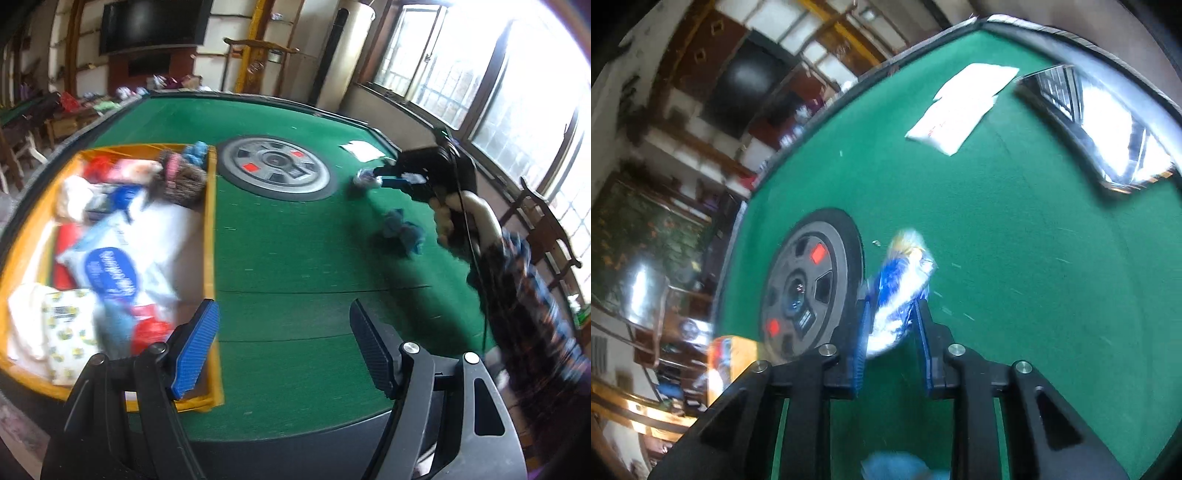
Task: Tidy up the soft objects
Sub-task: 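Grasp the light blue towel with the left tool while the right tool approaches the wrapped item, then grasp the plastic-wrapped blue item with the right tool while the left tool lifts the towel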
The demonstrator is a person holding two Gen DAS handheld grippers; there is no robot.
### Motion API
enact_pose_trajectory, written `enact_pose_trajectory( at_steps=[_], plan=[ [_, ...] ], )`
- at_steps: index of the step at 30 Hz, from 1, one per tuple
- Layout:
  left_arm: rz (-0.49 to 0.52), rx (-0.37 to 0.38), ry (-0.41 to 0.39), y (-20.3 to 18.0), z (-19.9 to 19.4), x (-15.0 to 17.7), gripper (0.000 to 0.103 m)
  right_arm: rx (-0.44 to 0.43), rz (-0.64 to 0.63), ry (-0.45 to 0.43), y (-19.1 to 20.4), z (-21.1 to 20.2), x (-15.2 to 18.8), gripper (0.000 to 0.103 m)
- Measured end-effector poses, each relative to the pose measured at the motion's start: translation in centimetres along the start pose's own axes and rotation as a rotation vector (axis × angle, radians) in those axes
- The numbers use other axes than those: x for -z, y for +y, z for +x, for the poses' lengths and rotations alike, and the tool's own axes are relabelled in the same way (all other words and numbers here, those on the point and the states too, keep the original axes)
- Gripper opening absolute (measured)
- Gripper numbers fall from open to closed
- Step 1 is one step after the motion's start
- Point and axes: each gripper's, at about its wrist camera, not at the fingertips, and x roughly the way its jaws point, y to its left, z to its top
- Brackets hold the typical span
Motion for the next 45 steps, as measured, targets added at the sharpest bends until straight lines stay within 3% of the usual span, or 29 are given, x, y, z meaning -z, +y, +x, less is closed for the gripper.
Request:
enact_pose_trajectory(
  at_steps=[1, 6, 9, 12, 14, 16, 18, 19, 21, 23, 25, 30, 36, 37, 38, 40, 41, 45],
  plan=[
    [-0.008, 0.029, 0.013, -0.3, 0.4, -0.2, 0.073, -0.009, 0.003, -0.022, -0.4, -1.0, 0.5, 0.012],
    [-0.04, 0.147, 0.101, -2.7, 3.5, -0.9, 0.073, -0.008, 0.001, -0.149, -3.9, -6.7, 3.6, 0.012],
    [-0.05, 0.2, 0.16, -4.9, 5.9, -1.3, 0.073, -0.021, -0.02, -0.113, -4.6, -6.4, 4.4, 0.012],
    [-0.044, 0.217, 0.182, -7.2, 7.9, -2.0, 0.073, -0.068, -0.055, -0.01, -4.3, -3.5, 5.6, 0.013],
    [-0.035, 0.214, 0.174, -8.5, 9.0, -2.7, 0.073, -0.15, -0.058, 0.094, -3.8, -2.0, 6.0, 0.014],
    [-0.042, 0.214, 0.183, -9.5, 10.2, -3.1, 0.073, -0.339, -0.07, 0.181, -2.7, -1.4, 6.6, 0.014],
    [-0.064, 0.233, 0.2, -10.2, 11.2, -3.4, 0.073, -0.487, -0.084, 0.222, -1.8, -1.7, 6.6, 0.014],
    [-0.067, 0.23, 0.205, -10.5, 11.7, -3.4, 0.073, -0.504, -0.084, 0.207, -1.9, -2.1, 6.5, 0.015],
    [-0.056, 0.206, 0.207, -10.9, 12.2, -3.5, 0.073, -0.485, -0.065, 0.162, -2.5, -2.9, 5.9, 0.022],
    [-0.04, 0.175, 0.214, -11.3, 12.9, -3.5, 0.073, -0.444, -0.005, 0.116, -3.7, -3.3, 5.2, 0.04],
    [-0.027, 0.155, 0.22, -11.7, 13.4, -3.4, 0.072, -0.418, 0.043, 0.086, -4.6, -3.5, 4.8, 0.046],
    [0.005, 0.101, 0.22, -13.2, 15.4, -3.6, 0.072, -0.393, 0.036, 0.066, -4.2, -3.8, 4.9, 0.046],
    [0.144, 0.055, 0.171, -16.4, 16.6, -3.3, 0.071, -0.358, 0.053, 0.007, -4.8, -4.3, 4.8, 0.048],
    [0.164, 0.054, 0.155, -16.6, 16.4, -3.0, 0.066, -0.355, 0.068, 0.003, -5.2, -4.2, 4.7, 0.051],
    [0.171, 0.059, 0.154, -16.6, 16.4, -2.9, 0.049, -0.353, 0.081, 0.001, -5.4, -4.0, 4.7, 0.055],
    [0.183, 0.068, 0.155, -16.1, 15.9, -2.8, 0.04, -0.354, 0.102, 0.003, -5.6, -3.7, 4.7, 0.056],
    [0.181, 0.076, 0.161, -15.9, 15.8, -2.8, 0.026, -0.356, 0.108, 0.006, -5.7, -3.5, 4.7, 0.056],
    [0.171, 0.123, 0.146, -14.7, 14.0, -3.4, 0.022, -0.331, 0.099, 0.01, -6.0, -3.2, 4.8, 0.056]
  ],
)
